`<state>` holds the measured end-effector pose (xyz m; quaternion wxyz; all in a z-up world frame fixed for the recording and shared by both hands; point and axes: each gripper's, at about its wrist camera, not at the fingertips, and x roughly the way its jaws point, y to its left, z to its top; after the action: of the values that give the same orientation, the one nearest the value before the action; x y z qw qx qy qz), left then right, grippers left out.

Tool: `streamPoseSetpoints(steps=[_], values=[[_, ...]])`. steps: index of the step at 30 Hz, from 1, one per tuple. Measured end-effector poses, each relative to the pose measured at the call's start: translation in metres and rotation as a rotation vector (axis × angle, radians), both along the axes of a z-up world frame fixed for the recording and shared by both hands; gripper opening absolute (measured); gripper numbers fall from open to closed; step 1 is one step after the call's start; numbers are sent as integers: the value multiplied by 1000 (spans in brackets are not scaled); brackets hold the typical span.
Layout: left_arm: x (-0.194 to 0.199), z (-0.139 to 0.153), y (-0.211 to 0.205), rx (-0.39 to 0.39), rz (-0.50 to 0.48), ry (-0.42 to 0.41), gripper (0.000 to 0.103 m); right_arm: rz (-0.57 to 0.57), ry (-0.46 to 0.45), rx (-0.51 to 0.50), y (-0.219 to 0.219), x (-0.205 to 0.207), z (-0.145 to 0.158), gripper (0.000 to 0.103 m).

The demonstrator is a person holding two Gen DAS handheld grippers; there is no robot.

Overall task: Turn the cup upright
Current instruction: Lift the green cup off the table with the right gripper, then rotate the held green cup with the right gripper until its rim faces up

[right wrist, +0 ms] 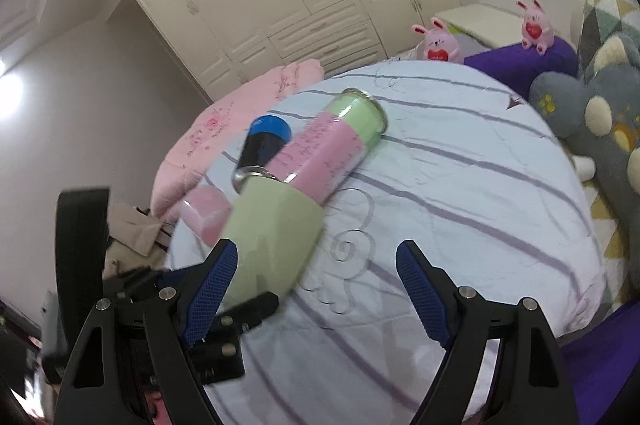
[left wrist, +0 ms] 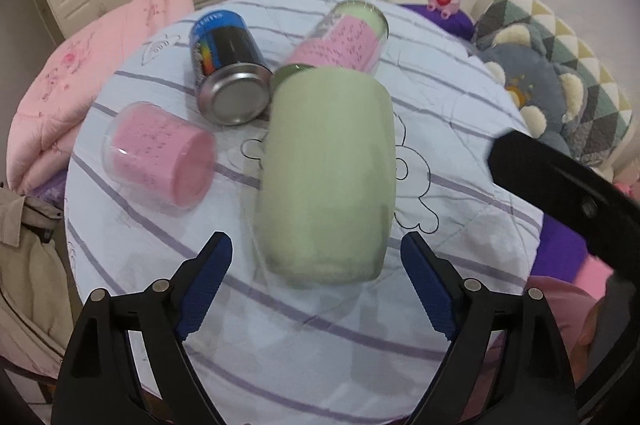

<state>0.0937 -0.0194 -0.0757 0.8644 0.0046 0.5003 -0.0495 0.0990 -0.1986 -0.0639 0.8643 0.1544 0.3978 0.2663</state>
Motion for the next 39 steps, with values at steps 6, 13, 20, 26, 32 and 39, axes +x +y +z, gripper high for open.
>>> streamPoseSetpoints(steps=[6, 13, 20, 26, 32, 39], values=[[-14, 11, 30, -30, 5, -52, 92, -9, 71, 21, 28, 8, 3, 83], [-18, 18, 50, -54, -4, -94, 95, -56, 174, -4, 52, 24, -10, 83], [-15, 14, 51, -62, -39, -103, 95, -94, 237, -19, 60, 43, -22, 83], [-7, 8, 51, -80, -60, -86, 95, -62, 278, 1, 69, 58, -33, 83], [-4, 5, 50, -71, -59, -83, 96, 1, 301, 17, 81, 64, -39, 83], [-9, 4, 48, -61, -58, -87, 97, 60, 225, 9, 88, 59, -39, 83]])
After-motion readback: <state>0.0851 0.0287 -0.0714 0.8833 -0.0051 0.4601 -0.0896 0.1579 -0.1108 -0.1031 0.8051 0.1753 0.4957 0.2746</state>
